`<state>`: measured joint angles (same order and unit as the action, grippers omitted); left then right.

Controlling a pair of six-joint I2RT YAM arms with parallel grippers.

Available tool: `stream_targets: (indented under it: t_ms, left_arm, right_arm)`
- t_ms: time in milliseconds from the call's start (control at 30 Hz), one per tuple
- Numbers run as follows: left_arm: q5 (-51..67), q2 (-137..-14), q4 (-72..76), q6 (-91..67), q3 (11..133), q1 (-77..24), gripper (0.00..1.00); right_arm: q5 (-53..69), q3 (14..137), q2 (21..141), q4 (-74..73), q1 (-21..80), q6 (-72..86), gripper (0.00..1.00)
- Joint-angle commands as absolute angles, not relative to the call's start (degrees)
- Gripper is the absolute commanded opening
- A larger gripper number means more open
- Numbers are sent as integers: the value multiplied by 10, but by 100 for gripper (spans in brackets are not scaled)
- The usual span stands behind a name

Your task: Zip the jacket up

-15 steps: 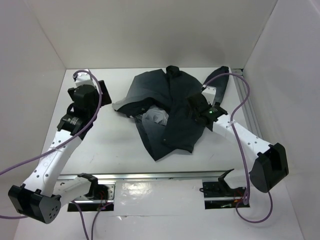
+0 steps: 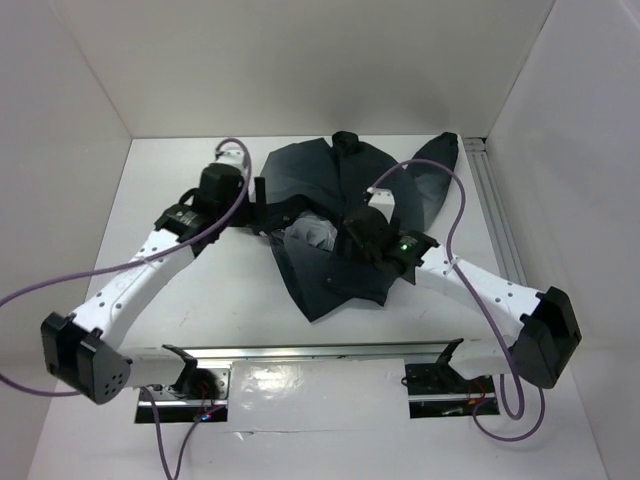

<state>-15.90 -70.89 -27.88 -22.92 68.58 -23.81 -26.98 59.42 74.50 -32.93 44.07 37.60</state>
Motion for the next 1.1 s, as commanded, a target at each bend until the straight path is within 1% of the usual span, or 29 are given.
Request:
stream_targets:
  t_ms: [0,100,200,300,333,367,467,500,667,767,800,833,867,933,967,1000,1067]
  left_arm:
    - [-151,-752,-312,-248,720,-279,94]
    - [-177,-810,-317,-259,760,-306,94]
    - [-200,-872,-317,-272,815,-311,97]
    - [-210,-945,-317,-272,882,-311,98]
    - [-210,-963,-323,-272,918,-311,98]
    - [-210,-981,-323,-266,936,-311,98]
    - [-204,-1042,-334,-260,990,-311,100]
    - [-204,-1056,-334,-260,1002,-311,100]
    - [-178,-1127,-339,-254,1047,-311,100]
    - [-149,-1140,-333,-254,1047,-311,94]
    - [-149,-1140,-328,-254,1047,-311,89]
    - [-149,-1148,-328,-254,1047,-311,80]
    - [-149,-1148,-328,-254,1047,-311,60]
    - [-149,-1148,-328,-254,1052,-311,27]
    - [-149,-1148,-333,-254,1052,-311,11]
    - [-142,-1148,-338,-263,1052,-304,0]
    - [-129,-1126,-344,-281,1045,-286,0]
  right_arm:
    - [-213,572,739,-264,462,407,95]
    - [-207,562,752,-237,462,419,95]
    - [-184,544,773,-194,462,419,90]
    - [-169,535,805,-162,462,419,75]
    - [-169,528,819,-162,457,419,59]
    - [-169,528,824,-156,457,419,51]
    - [-174,528,824,-163,444,425,19]
    - [-180,528,814,-163,439,425,0]
    - [-210,517,725,-218,427,419,0]
    - [-244,517,663,-274,422,419,0]
    - [-254,522,648,-290,422,419,0]
    - [-265,522,633,-306,422,419,0]
    - [-285,527,619,-336,417,419,0]
    - [-312,544,581,-370,411,425,0]
    - [-339,551,571,-397,405,430,0]
    - [-354,559,554,-412,399,435,0]
    - [-395,585,541,-432,394,435,0]
